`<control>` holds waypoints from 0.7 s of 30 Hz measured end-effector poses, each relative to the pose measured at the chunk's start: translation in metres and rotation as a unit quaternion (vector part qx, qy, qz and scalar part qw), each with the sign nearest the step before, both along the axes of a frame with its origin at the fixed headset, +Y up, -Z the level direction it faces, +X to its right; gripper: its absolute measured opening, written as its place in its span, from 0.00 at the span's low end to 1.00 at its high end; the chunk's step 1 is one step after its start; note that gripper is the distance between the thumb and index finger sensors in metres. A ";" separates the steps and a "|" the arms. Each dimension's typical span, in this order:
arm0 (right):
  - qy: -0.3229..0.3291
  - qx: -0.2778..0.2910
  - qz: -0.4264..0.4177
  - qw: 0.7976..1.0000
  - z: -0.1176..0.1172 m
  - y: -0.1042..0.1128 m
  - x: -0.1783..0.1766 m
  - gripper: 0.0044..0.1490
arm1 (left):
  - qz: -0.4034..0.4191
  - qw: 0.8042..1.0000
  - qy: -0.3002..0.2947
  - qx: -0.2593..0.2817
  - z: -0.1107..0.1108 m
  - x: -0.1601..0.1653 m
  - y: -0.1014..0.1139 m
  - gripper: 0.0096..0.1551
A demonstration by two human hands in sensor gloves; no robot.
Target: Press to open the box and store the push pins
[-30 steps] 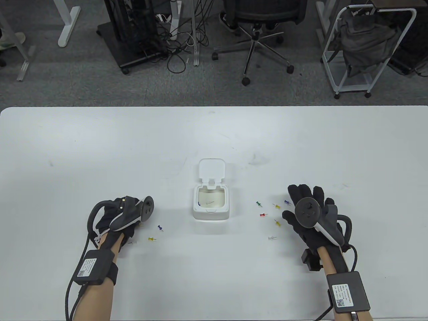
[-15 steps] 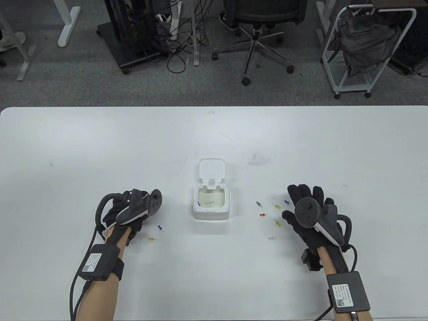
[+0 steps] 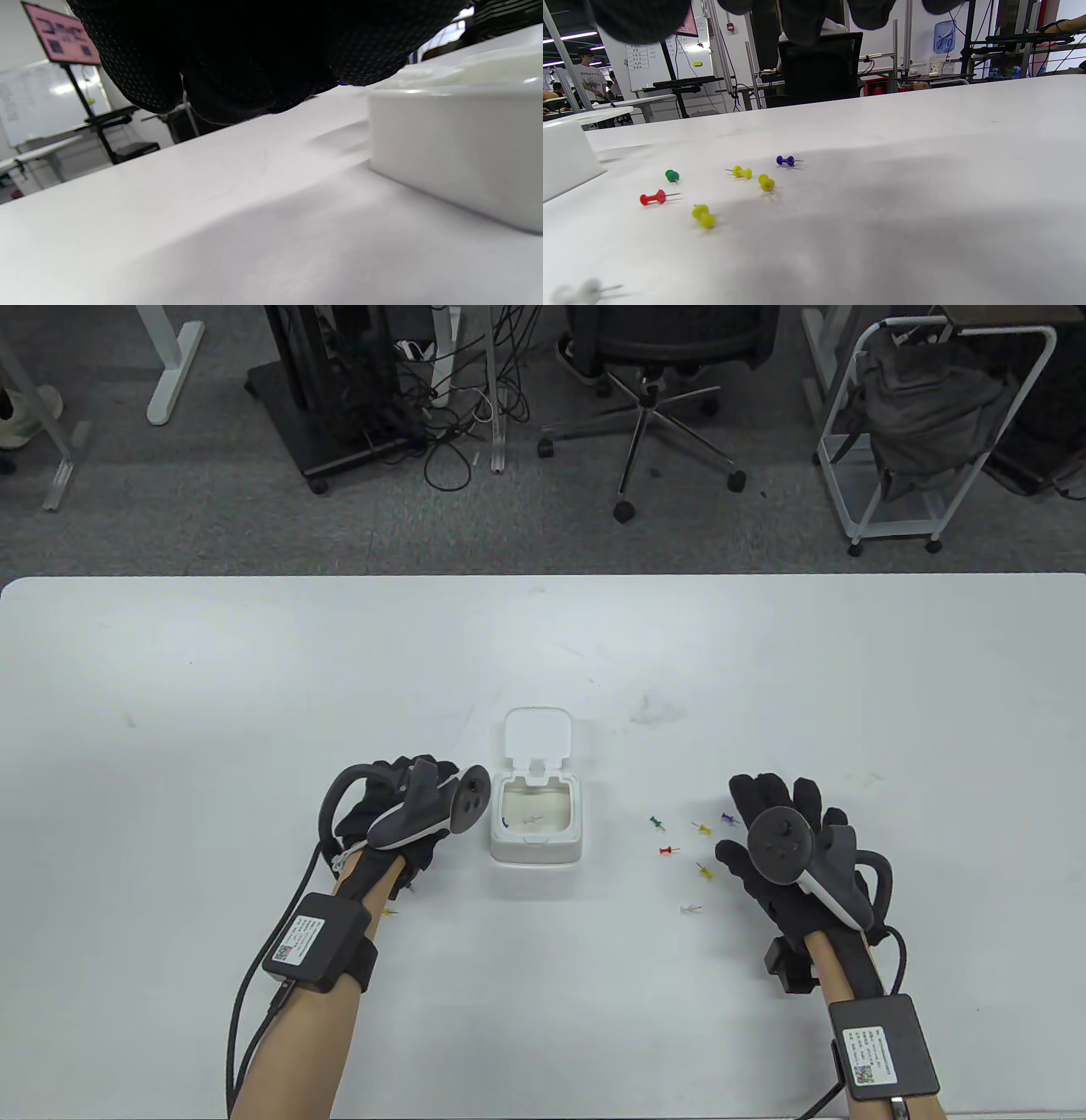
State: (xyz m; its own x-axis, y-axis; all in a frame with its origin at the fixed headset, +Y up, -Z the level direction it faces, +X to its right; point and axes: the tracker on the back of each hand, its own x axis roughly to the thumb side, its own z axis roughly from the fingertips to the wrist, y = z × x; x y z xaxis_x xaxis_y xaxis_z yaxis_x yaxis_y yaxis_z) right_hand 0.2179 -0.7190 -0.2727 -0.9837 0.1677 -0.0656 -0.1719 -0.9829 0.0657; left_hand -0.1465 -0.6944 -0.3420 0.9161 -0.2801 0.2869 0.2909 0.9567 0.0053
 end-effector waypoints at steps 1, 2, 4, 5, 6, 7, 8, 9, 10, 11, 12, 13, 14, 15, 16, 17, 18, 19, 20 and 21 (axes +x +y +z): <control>0.000 0.000 0.000 1.000 0.000 0.000 0.000 0.47 | 0.001 1.000 -0.005 0.000 -0.001 0.006 0.001 0.22; -0.001 0.000 0.000 1.000 0.000 0.000 0.000 0.47 | 0.001 1.000 -0.010 0.000 -0.001 0.012 0.002 0.22; 0.000 0.001 0.000 1.000 0.000 0.001 0.000 0.47 | 0.001 1.000 -0.020 0.001 -0.001 0.022 0.004 0.22; 0.000 0.003 -0.001 1.000 0.000 0.001 0.000 0.47 | 0.001 1.000 -0.025 0.001 -0.001 0.028 0.005 0.22; 0.000 0.003 0.000 1.000 0.000 0.001 0.000 0.47 | 0.002 1.000 -0.029 0.003 -0.001 0.033 0.005 0.22; 0.000 0.002 0.000 1.000 0.000 0.001 0.000 0.47 | 0.002 0.999 -0.032 0.002 -0.001 0.036 0.005 0.22; 0.000 0.003 -0.001 1.000 0.000 0.001 0.000 0.47 | 0.005 0.999 -0.035 0.002 0.000 0.040 0.005 0.22; 0.000 0.003 -0.001 1.000 0.000 0.001 0.000 0.47 | 0.007 0.999 -0.038 0.000 0.000 0.044 0.004 0.22; 0.000 0.003 -0.001 1.000 0.000 0.001 0.000 0.47 | 0.006 0.999 -0.042 -0.002 0.000 0.048 0.004 0.22; 0.000 0.003 0.000 1.000 0.000 0.001 0.000 0.47 | 0.004 0.999 -0.046 -0.001 0.001 0.052 0.003 0.22; 0.000 0.003 0.000 1.000 0.000 0.000 0.000 0.47 | 0.001 0.999 -0.051 -0.001 0.001 0.056 0.002 0.22; 0.000 0.003 0.000 1.000 0.000 0.001 0.000 0.47 | 0.001 0.999 -0.053 -0.001 0.002 0.058 0.001 0.22; 0.000 0.003 -0.001 1.000 0.000 0.001 0.000 0.47 | 0.000 0.998 -0.056 -0.003 0.002 0.061 0.000 0.22; 0.000 0.003 -0.001 1.000 0.000 0.000 0.000 0.47 | -0.001 0.998 -0.058 -0.003 0.002 0.063 -0.001 0.22; 0.000 0.002 -0.001 1.000 0.000 0.000 0.000 0.47 | -0.001 0.998 -0.059 -0.004 0.002 0.064 -0.002 0.22; 0.000 0.002 -0.001 1.000 0.000 0.000 0.000 0.47 | -0.002 0.998 -0.059 -0.006 0.001 0.065 -0.003 0.22; 0.000 0.002 -0.001 1.000 0.000 0.000 0.000 0.47 | 0.000 0.998 -0.060 -0.005 0.001 0.066 -0.003 0.22; 0.001 0.001 0.000 1.000 0.000 0.000 0.000 0.47 | 0.000 0.998 -0.061 -0.006 0.001 0.067 -0.004 0.22; 0.001 0.001 0.000 1.000 0.000 0.000 0.000 0.47 | 0.005 0.998 -0.063 -0.004 0.002 0.068 -0.004 0.23; 0.000 0.002 0.001 1.000 0.000 0.001 0.000 0.47 | 0.007 0.998 -0.065 -0.004 0.002 0.068 -0.004 0.26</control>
State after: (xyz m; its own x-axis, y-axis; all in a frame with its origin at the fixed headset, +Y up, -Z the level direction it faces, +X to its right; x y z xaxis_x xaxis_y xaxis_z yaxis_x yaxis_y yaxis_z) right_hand 0.2177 -0.7183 -0.2725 -0.9839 0.1668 -0.0645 -0.1707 -0.9834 0.0615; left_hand -0.0786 -0.6980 -0.3399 0.8748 -0.2654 0.4053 0.2759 0.9606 0.0335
